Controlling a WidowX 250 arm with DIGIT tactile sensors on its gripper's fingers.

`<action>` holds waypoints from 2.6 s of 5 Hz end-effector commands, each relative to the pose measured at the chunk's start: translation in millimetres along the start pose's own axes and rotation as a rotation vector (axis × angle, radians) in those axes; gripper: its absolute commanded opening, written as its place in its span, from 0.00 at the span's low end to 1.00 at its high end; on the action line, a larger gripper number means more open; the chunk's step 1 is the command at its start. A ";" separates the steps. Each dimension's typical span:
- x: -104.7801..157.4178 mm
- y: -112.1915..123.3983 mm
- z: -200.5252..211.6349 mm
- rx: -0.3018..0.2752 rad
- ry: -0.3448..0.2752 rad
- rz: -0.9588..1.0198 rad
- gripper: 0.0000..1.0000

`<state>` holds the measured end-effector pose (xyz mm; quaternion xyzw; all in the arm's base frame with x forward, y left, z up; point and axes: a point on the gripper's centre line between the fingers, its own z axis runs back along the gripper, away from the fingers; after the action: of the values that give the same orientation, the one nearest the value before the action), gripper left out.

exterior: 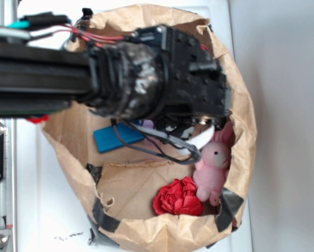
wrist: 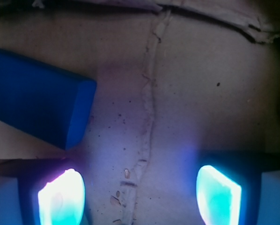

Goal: Grab the green animal.

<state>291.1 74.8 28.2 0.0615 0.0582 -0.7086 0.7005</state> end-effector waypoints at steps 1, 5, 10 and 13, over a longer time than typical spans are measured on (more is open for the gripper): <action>-6.2 -18.9 38.0 0.079 -0.020 0.034 1.00; -26.8 -33.0 36.1 0.084 -0.013 0.039 1.00; 3.9 -37.8 -24.5 -0.015 0.090 -0.009 1.00; -0.3 -31.8 -22.5 -0.006 0.060 0.020 0.00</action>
<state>266.3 70.8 15.2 0.0815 0.0749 -0.7022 0.7033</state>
